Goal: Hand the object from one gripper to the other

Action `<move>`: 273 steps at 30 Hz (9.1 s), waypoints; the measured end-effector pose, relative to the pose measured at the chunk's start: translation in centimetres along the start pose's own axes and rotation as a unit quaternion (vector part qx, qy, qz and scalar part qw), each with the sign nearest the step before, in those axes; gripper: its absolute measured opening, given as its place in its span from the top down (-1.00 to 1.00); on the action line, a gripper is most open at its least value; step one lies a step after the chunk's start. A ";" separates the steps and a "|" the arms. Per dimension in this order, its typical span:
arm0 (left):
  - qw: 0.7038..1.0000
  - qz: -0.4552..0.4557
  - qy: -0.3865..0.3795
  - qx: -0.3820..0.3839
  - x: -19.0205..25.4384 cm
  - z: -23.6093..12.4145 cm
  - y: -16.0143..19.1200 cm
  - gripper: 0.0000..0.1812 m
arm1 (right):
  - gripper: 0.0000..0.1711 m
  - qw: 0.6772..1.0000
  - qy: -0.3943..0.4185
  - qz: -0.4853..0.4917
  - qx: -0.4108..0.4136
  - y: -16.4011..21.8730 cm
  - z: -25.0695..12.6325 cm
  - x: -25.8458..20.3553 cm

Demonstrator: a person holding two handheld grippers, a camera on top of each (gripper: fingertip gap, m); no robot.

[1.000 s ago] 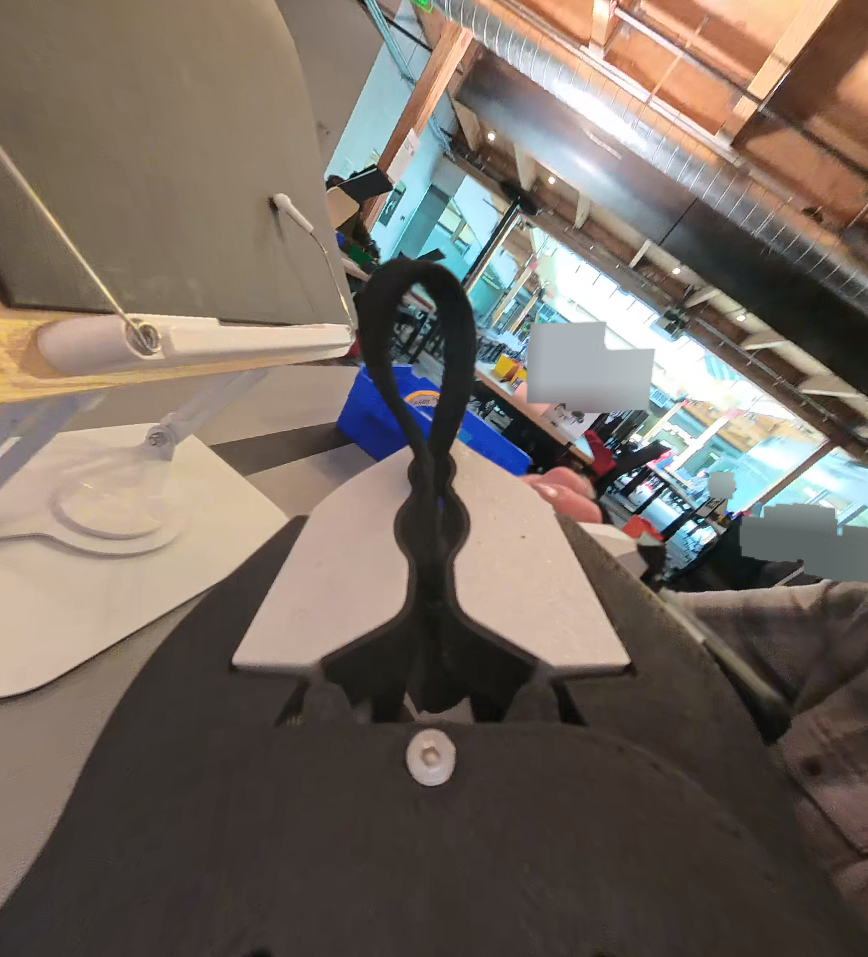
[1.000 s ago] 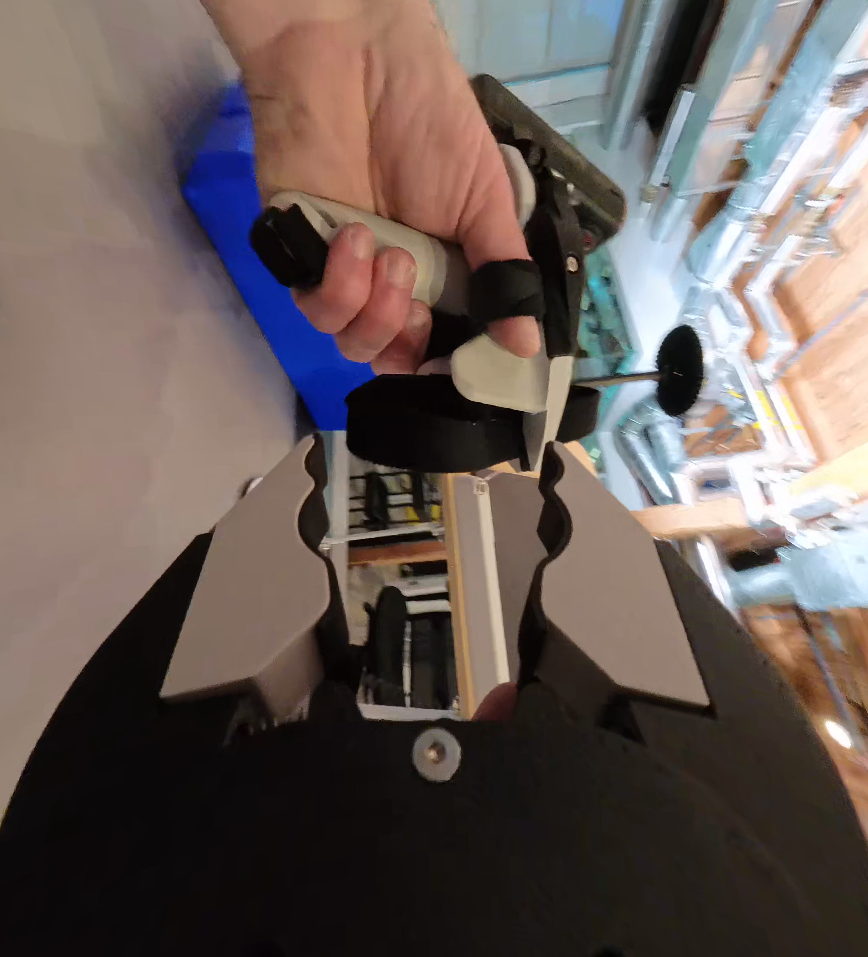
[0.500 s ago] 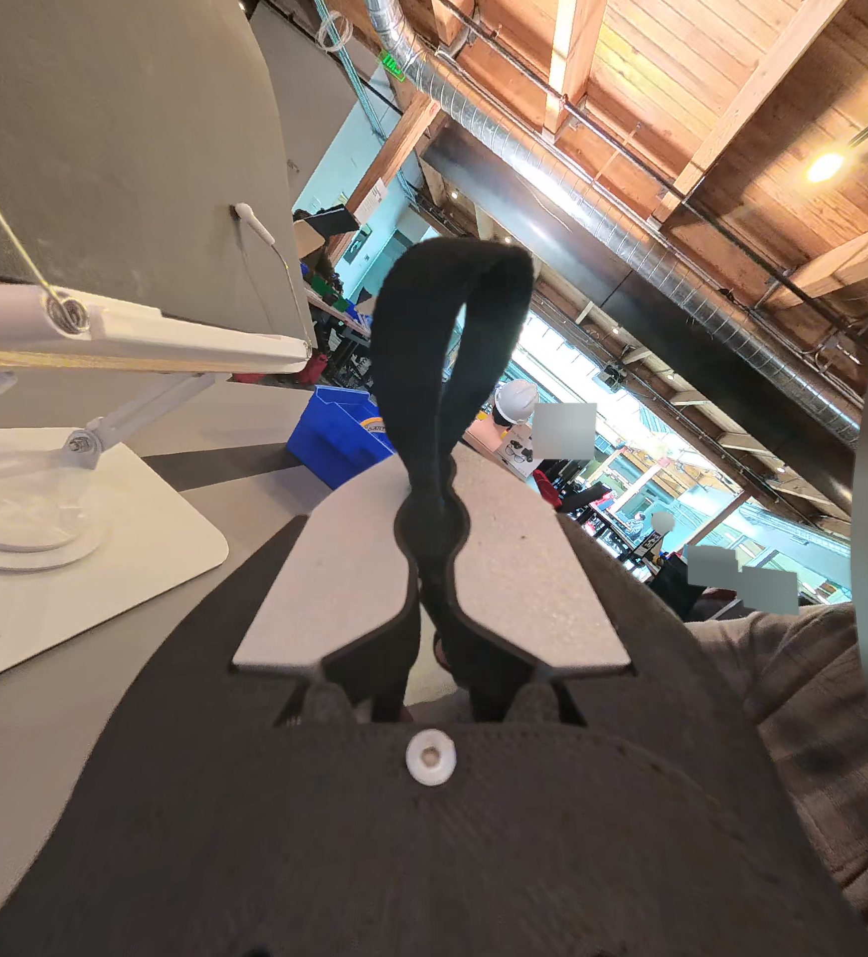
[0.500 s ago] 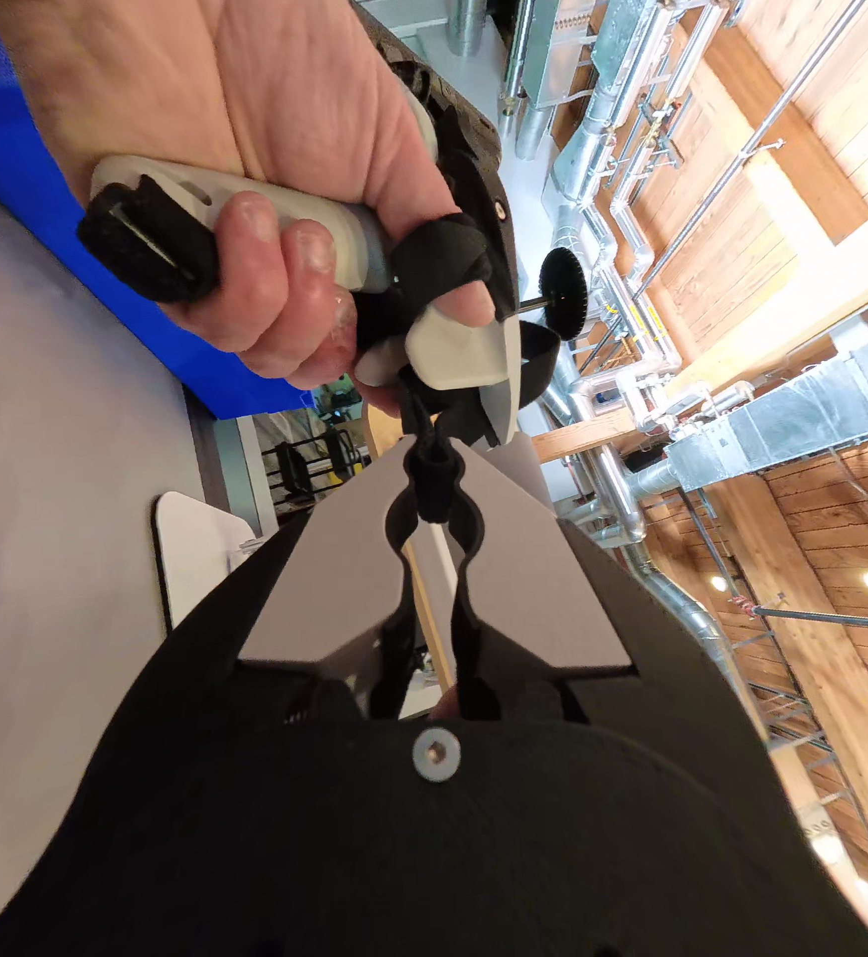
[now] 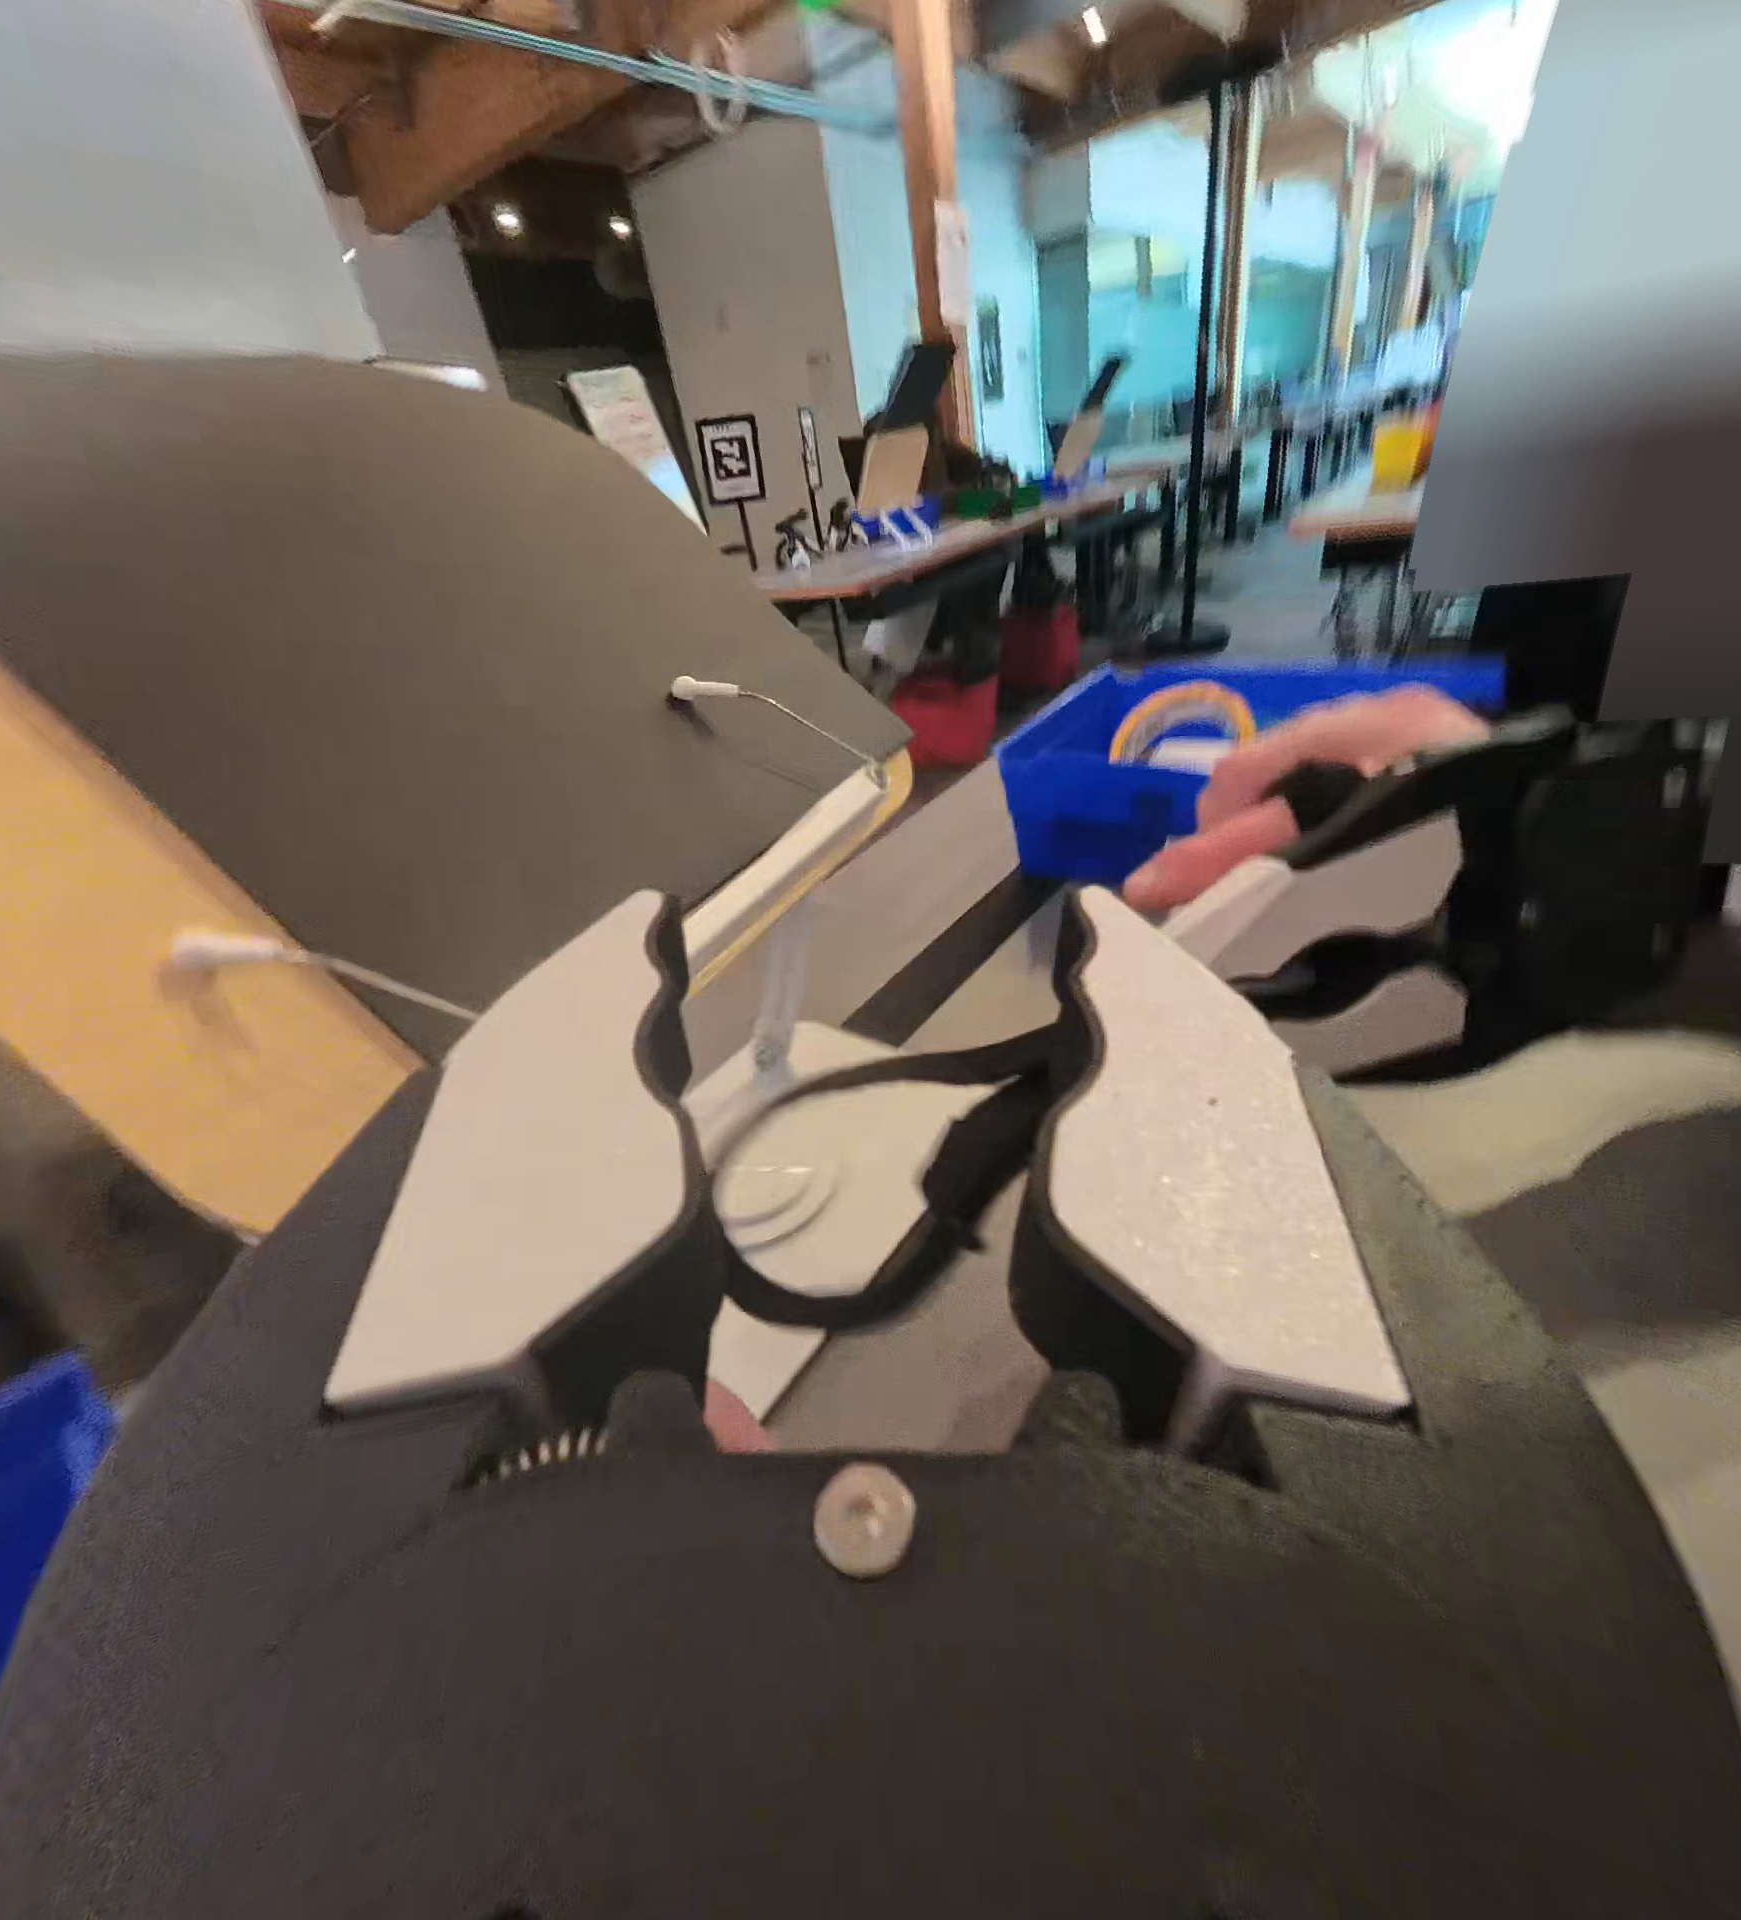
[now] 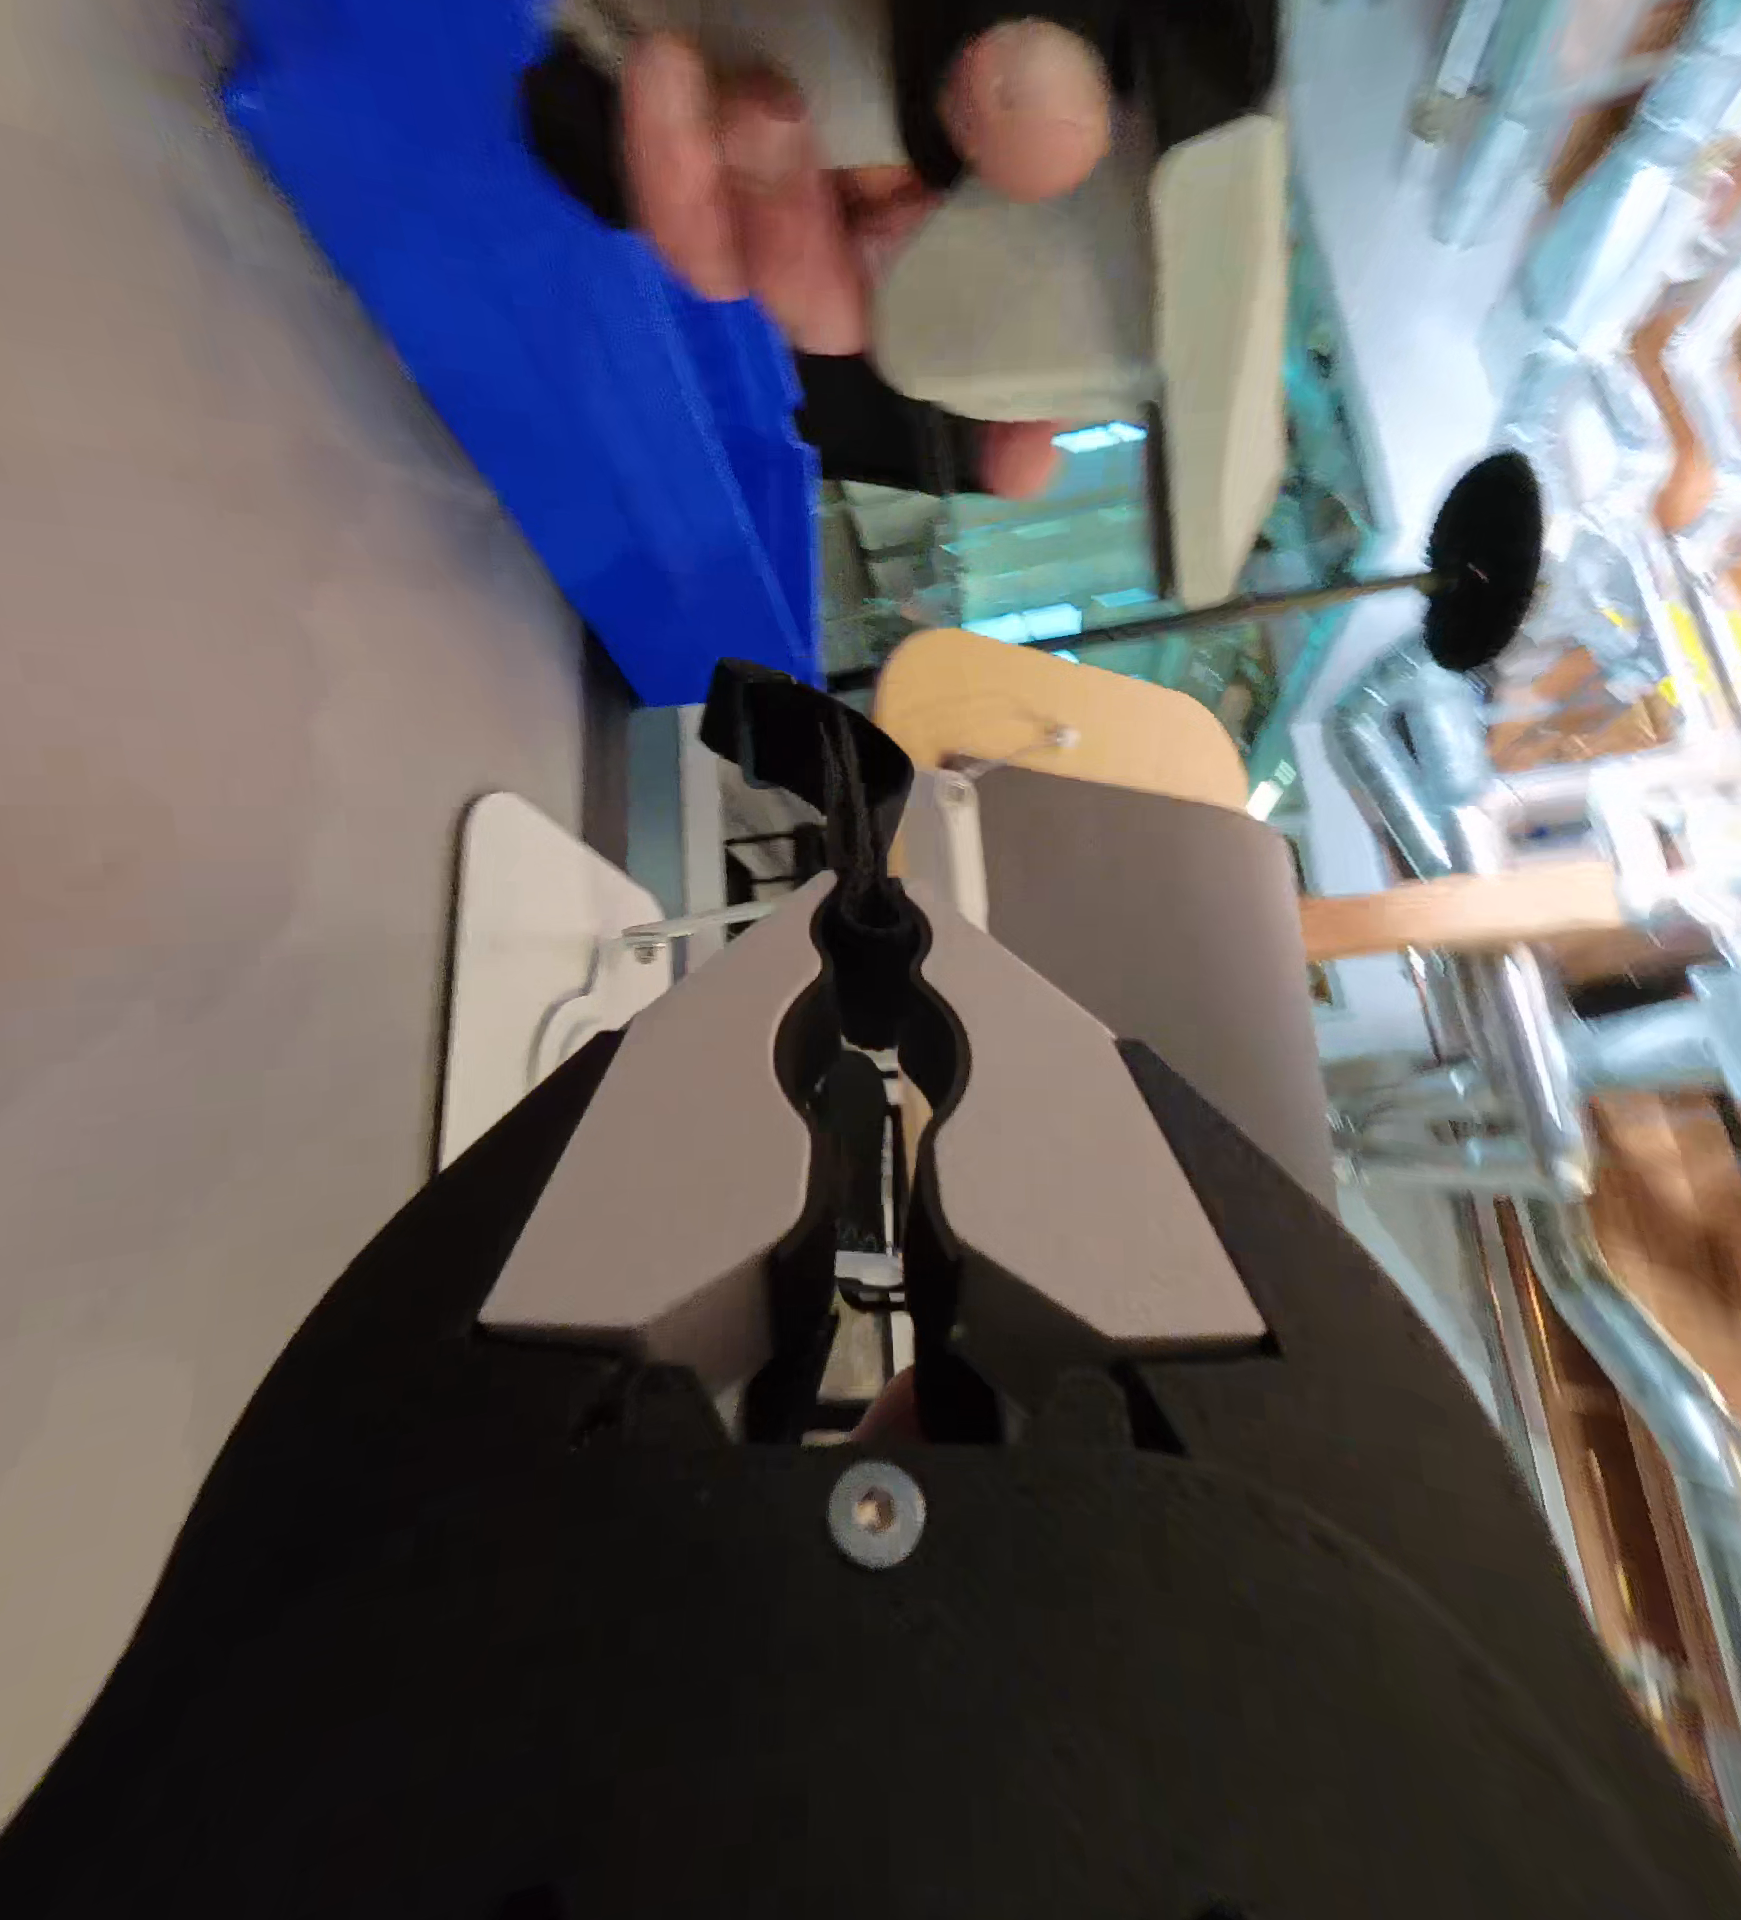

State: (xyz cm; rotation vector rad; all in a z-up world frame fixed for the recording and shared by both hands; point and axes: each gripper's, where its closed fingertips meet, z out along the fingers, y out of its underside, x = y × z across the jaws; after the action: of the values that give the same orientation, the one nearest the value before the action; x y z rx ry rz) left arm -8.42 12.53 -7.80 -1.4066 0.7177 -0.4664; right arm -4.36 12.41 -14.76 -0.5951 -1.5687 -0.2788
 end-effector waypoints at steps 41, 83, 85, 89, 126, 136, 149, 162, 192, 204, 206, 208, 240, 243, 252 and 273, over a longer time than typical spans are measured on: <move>0.960 -0.114 0.252 -0.051 5.2 -0.7 3.9 0.81 | 0.40 0.993 -0.053 0.015 0.104 -5.0 -3.2 0.2; 0.957 -0.250 0.065 0.133 -0.2 0.3 0.6 0.35 | 1.00 0.978 0.099 0.178 0.038 -1.6 -0.6 2.9; 0.979 -0.161 0.019 0.126 -0.5 0.0 0.4 0.33 | 1.00 0.975 0.076 0.206 0.033 -0.9 -0.4 2.9; 0.989 0.047 -0.075 0.122 -0.4 -0.6 -0.6 0.31 | 0.99 0.955 0.016 0.293 0.032 -0.1 -0.3 2.7; 0.950 0.128 0.276 -0.072 10.7 -0.9 5.4 0.93 | 0.44 0.771 -0.265 0.472 0.335 -7.5 -7.3 3.7; 0.812 -0.040 0.577 -0.081 19.3 -7.0 5.6 0.93 | 0.59 0.728 -0.347 0.404 0.431 -14.4 -10.3 0.1; 0.874 -0.024 0.478 -0.081 16.9 -3.7 6.0 0.62 | 0.99 0.743 -0.289 0.482 0.364 -12.1 -6.6 1.6; 0.965 0.239 -0.052 -0.089 4.2 2.9 4.2 0.36 | 1.00 0.745 -0.010 0.648 0.158 -2.1 -0.6 5.4; 0.989 -0.143 -0.002 0.041 -0.2 0.5 0.6 0.98 | -0.07 0.915 -0.027 0.385 0.117 -3.8 -0.1 2.5; 0.930 -0.353 0.086 0.055 0.3 1.0 1.5 0.99 | 0.80 0.980 0.198 0.000 -0.001 -3.7 -0.5 2.9; 0.928 -0.356 0.087 0.057 0.3 1.0 1.4 0.99 | 0.85 0.981 0.196 0.002 0.002 -3.7 -0.6 3.0; 0.931 -0.351 0.083 0.054 0.3 1.0 1.6 0.99 | 0.95 0.982 0.186 0.017 0.000 -3.5 -0.6 3.0; 0.933 0.306 -0.114 -0.154 5.1 4.8 8.2 -0.12 | 1.00 0.704 -0.163 0.691 0.016 0.7 1.0 -1.0; 0.925 0.303 -0.143 -0.179 3.6 4.7 9.1 -0.17 | 1.00 0.687 -0.158 0.708 0.028 0.1 1.1 -0.7; 0.944 0.258 -0.102 -0.177 5.6 5.3 9.9 -0.23 | 1.00 0.682 -0.105 0.722 0.040 0.3 1.3 0.1; 0.951 0.239 -0.123 -0.155 4.3 4.9 9.5 0.21 | 1.00 0.658 -0.125 0.739 0.073 -1.2 1.0 0.9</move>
State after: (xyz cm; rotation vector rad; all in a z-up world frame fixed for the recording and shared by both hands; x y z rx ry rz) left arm -3.11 14.37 -17.82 -1.4834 0.9191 0.2094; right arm -5.81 12.14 -13.82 -1.6087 -0.8690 1.2068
